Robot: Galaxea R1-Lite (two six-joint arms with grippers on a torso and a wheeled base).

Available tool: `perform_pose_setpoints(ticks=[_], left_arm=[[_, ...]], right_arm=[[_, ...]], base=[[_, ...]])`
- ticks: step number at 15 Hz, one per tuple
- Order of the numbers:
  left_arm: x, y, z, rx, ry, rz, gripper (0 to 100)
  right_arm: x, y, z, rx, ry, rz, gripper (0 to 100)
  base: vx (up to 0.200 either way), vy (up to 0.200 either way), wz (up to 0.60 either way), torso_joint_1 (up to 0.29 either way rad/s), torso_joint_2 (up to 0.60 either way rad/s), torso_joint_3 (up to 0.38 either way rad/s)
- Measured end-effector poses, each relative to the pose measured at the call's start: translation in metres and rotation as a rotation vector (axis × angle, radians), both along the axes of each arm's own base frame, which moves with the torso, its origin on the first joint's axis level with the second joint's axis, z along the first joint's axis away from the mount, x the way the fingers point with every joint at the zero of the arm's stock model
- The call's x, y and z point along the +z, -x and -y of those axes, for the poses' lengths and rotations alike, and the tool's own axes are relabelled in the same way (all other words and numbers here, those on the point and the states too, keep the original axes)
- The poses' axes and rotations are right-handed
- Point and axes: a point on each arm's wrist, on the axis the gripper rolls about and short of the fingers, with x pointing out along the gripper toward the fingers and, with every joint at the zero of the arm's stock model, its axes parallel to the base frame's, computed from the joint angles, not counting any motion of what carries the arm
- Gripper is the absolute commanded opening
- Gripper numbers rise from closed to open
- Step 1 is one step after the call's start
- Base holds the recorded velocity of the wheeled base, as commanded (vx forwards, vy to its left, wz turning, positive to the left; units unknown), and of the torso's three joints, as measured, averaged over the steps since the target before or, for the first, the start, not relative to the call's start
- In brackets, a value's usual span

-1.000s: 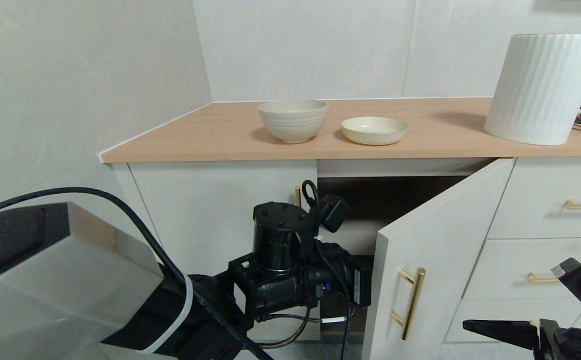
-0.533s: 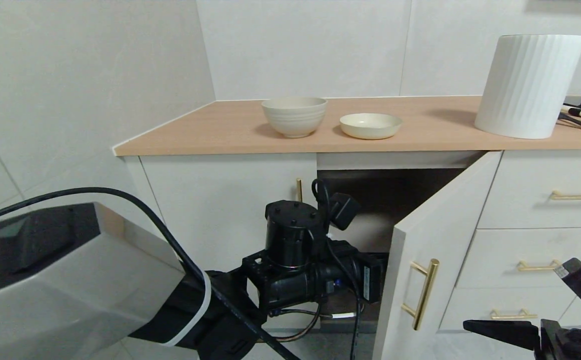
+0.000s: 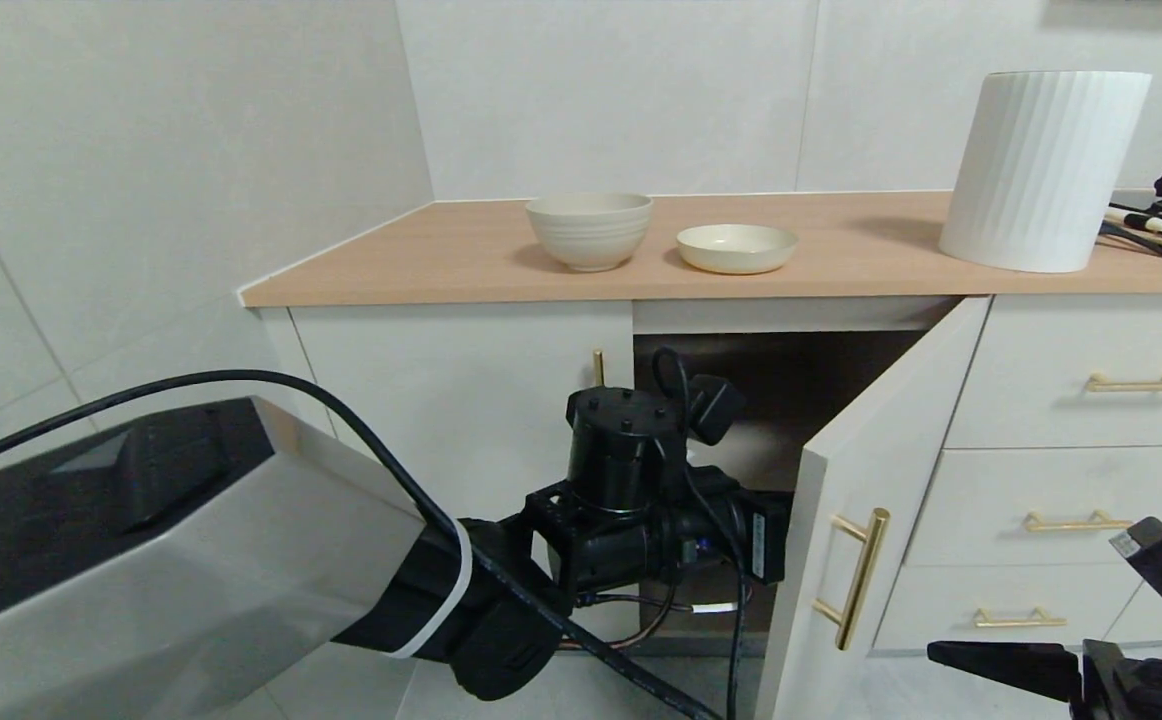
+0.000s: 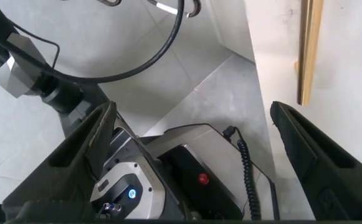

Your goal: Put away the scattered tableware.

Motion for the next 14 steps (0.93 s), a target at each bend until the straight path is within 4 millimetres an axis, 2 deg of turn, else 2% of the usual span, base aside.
perform_pose_setpoints(ticks=[2, 6, 8, 14], left_arm=[[0.002, 0.0, 0.002, -0.003, 0.005, 0.005, 0], [0.005, 0.002, 0.006, -0.014, 0.017, 0.015, 0], [0.005, -0.003, 0.007, 0.005, 0.02, 0.02, 0], [0.004, -0.009, 0.025, 0.104, 0.0, 0.017, 0]], right_arm=[[0.0, 0.0, 0.0, 0.001, 0.0, 0.0, 100], [0.0, 0.0, 0.0, 0.003, 0.001, -0.001, 100], [-0.001, 0.001, -0.001, 0.005, 0.001, -0.002, 100], [-0.001, 0.003, -0.002, 0.027, 0.002, -0.004, 100]], base=[[-0.2, 0.0, 0.0, 0.012, 0.0, -0.002], [0.0, 0.0, 0.0, 0.0, 0.0, 0.0], [0.0, 0.0, 0.0, 0.0, 0.0, 0.0], [0.0, 0.0, 0.0, 0.0, 0.0, 0.0]])
